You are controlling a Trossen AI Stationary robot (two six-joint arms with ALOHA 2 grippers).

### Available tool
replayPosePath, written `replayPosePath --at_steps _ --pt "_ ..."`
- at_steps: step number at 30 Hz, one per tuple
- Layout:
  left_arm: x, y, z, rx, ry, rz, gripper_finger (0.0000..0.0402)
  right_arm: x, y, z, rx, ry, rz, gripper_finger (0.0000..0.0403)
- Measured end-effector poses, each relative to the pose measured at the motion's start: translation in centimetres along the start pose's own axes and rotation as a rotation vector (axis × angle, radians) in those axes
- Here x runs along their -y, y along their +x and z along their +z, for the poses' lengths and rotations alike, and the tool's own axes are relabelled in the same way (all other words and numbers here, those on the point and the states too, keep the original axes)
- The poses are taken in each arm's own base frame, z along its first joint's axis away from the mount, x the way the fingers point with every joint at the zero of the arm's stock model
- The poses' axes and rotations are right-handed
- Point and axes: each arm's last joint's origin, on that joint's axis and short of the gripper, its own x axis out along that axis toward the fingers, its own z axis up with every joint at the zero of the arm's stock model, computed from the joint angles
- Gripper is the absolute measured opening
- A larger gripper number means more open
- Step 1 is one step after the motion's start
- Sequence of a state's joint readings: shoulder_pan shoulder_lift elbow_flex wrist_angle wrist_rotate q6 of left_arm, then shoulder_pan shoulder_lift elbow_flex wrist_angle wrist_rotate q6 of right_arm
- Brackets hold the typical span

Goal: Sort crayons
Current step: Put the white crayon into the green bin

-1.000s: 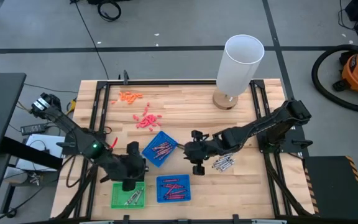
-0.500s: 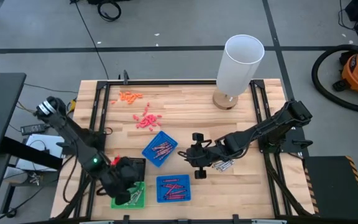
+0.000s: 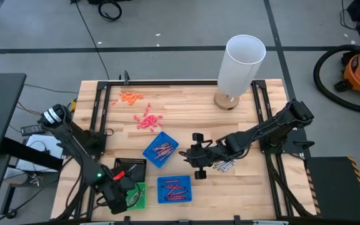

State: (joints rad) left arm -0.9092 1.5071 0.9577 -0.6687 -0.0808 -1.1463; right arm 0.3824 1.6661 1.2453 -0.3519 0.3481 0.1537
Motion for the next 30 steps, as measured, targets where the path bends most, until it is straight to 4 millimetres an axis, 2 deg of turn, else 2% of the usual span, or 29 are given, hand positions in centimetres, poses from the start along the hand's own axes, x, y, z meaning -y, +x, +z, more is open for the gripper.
replayPosePath --at_steps 6,9,14,23,30 --pt "0.0 0.0 -0.1 0.005 -0.013 0.003 0.0107 0.0 0.0 0.1 0.01 0.004 0.001 0.0109" --pt "0.0 -0.2 0.0 0.006 -0.016 -0.004 0.0122 0.0 0.0 0.1 0.007 -0.009 0.0 0.0109" --pt "-0.3 -1.0 0.5 0.025 -0.013 -0.028 0.0125 0.3 0.2 -0.2 -0.006 -0.042 -0.008 0.0109" --pt "-1.3 -3.1 2.1 0.137 0.085 -0.043 0.0125 2.2 1.9 -3.1 -0.113 -0.031 -0.023 0.0109" --pt "-3.0 -4.6 4.2 0.322 0.254 0.082 0.0126 4.2 2.2 -4.3 -0.203 -0.079 0.005 0.0109"
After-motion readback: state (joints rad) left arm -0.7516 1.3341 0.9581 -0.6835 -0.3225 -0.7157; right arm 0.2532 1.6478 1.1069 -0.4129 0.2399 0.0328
